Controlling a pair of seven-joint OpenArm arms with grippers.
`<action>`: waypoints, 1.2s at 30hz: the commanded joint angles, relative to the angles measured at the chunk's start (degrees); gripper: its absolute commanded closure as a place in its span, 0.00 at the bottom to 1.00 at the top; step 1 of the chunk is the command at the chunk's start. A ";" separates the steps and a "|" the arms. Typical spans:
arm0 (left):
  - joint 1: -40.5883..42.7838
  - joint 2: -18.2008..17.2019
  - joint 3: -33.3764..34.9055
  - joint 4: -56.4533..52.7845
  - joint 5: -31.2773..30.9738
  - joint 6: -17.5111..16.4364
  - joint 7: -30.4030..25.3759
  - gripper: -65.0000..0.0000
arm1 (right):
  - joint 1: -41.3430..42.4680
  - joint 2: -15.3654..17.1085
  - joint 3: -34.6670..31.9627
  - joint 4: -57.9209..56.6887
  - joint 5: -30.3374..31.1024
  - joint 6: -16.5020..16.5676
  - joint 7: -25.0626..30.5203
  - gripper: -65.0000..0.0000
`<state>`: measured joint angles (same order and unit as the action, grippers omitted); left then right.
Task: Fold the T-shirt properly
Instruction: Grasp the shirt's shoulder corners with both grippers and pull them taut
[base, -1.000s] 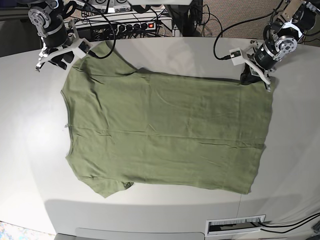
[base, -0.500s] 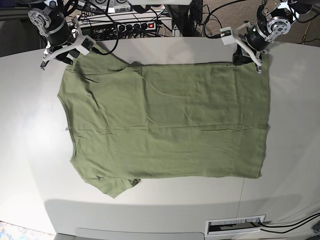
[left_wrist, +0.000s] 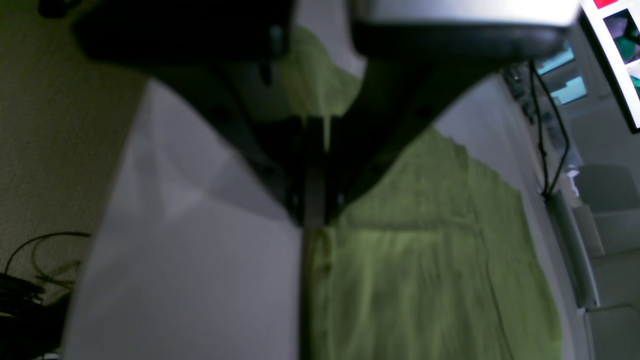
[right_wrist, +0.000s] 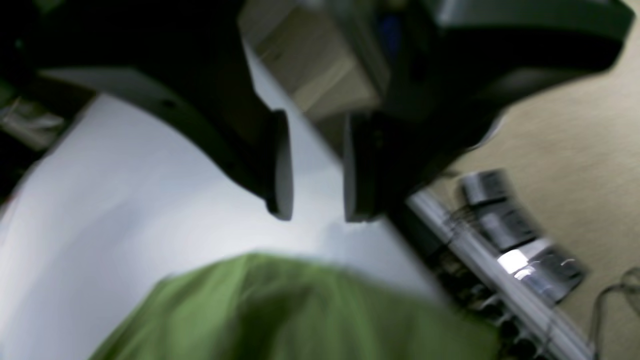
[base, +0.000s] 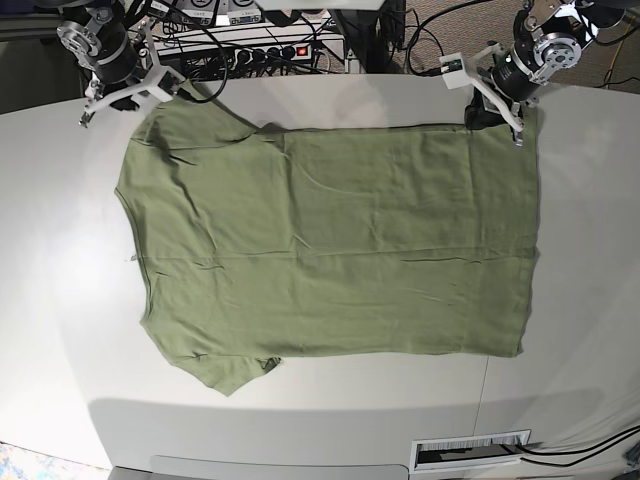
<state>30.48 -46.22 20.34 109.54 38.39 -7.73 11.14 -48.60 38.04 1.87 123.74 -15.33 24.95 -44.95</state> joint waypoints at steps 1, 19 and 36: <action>-0.02 -0.79 -0.31 0.98 0.42 0.70 -0.63 1.00 | -0.28 0.70 0.44 0.92 0.24 -0.50 0.52 0.71; -0.31 -0.79 -0.31 0.98 0.39 0.68 -1.70 1.00 | 4.79 0.72 0.20 -3.34 0.96 1.90 7.19 0.53; -0.31 -0.79 -0.31 0.98 0.39 0.70 -1.64 1.00 | 14.34 0.70 -14.12 -11.21 -2.71 1.77 2.23 0.54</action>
<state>30.28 -46.19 20.34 109.56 38.39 -7.90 10.09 -33.32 38.26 -11.53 113.38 -20.53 23.79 -41.15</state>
